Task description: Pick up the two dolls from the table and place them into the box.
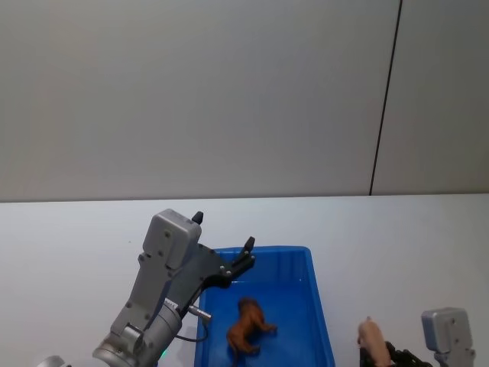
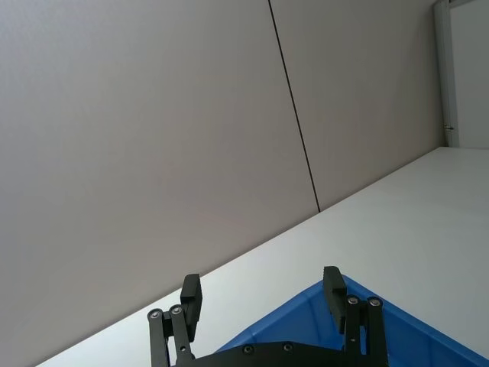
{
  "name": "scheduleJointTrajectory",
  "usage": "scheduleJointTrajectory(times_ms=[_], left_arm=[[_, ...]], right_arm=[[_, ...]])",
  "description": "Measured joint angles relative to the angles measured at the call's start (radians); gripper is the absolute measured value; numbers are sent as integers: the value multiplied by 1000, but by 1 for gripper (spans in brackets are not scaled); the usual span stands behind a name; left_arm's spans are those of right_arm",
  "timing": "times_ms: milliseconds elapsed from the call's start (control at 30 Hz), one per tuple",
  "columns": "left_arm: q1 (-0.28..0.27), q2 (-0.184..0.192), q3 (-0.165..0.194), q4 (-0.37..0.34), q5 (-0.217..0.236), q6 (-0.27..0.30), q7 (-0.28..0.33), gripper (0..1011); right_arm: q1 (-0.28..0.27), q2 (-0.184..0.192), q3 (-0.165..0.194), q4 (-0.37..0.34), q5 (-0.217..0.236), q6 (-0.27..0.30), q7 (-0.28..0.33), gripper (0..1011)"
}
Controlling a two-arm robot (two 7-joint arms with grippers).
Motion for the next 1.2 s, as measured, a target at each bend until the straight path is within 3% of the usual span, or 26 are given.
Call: scheduleJointTrajectory(times_ms=[133,633,933,1200], left_arm=[[0,0,0,0,0,0,0,1001],[0,0,0,0,0,0,0,1001],[0,0,0,0,0,0,0,1001],[0,0,0,0,0,0,0,1001]], right_arm=[[0,-1,0,-4,-14,-15,5,371],[20,-5,-3,-55,-76,-103,54,371],[70,-24,-4,-47,-79,-147,149,371],[142,-61,-12,13,-53,-156,252,371]])
